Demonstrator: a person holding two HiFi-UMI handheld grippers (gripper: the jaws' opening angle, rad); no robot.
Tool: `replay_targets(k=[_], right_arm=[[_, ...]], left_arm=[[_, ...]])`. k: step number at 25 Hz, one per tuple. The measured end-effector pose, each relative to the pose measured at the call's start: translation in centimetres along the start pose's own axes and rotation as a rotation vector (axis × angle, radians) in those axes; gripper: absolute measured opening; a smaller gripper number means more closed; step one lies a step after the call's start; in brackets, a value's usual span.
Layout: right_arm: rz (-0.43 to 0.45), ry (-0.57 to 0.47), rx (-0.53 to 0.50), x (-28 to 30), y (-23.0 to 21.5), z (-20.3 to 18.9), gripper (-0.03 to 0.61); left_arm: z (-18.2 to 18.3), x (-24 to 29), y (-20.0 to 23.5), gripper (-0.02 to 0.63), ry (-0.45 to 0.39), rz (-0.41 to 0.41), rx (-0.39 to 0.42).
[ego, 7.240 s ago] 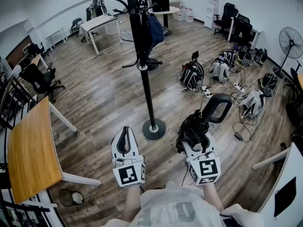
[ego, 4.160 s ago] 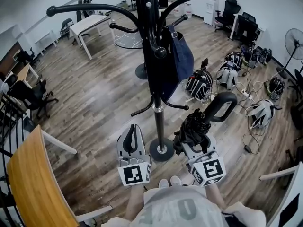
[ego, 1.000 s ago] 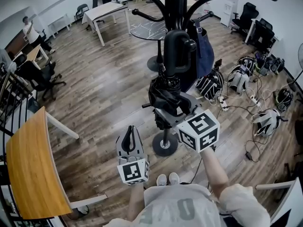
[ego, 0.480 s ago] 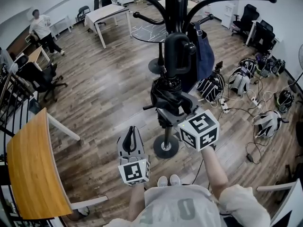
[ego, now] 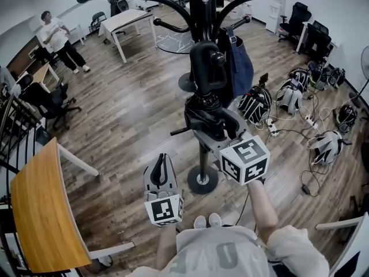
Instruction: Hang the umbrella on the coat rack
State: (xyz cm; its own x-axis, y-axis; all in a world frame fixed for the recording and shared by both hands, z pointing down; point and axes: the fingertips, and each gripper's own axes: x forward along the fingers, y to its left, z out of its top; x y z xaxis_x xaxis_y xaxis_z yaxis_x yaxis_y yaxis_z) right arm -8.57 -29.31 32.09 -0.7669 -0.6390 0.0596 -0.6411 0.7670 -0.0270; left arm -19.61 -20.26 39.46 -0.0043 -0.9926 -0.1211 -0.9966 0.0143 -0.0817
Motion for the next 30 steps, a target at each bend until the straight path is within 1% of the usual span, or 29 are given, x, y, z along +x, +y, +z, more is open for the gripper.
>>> replay_targets(k=[11, 13, 16, 21, 24, 27, 30], right_arm=[[-0.033, -0.025, -0.151, -2.7, 0.2, 1.2, 0.350], [-0.026, -0.032, -0.140, -3.1, 0.2, 1.4, 0.350], [-0.012, -0.060, -0.096, -3.9, 0.1, 1.9, 0.350], [-0.056, -0.109, -0.087, -5.8, -0.6, 3.1, 0.350], [-0.084, -0.124, -0.110, -7.0, -0.9, 3.4, 0.350], [-0.131, -0.126, -0.152, -8.6, -1.0, 3.1, 0.350], [-0.188, -0.145, -0.155, -10.2, -1.7, 2.7, 0.350]], left_arm=[[0.6, 0.4, -2.4, 0.043, -0.012, -0.064, 0.003], [0.7, 0.5, -2.8, 0.043, -0.015, -0.075, 0.004], [1.0, 0.5, -3.4, 0.043, -0.022, -0.089, 0.004], [1.3, 0.5, -4.2, 0.043, -0.034, -0.108, -0.002], [1.5, 0.8, -4.8, 0.043, -0.039, -0.123, -0.001], [1.9, 0.9, -5.4, 0.043, -0.047, -0.145, 0.007], [2.4, 1.3, -6.0, 0.043, -0.066, -0.165, 0.010]])
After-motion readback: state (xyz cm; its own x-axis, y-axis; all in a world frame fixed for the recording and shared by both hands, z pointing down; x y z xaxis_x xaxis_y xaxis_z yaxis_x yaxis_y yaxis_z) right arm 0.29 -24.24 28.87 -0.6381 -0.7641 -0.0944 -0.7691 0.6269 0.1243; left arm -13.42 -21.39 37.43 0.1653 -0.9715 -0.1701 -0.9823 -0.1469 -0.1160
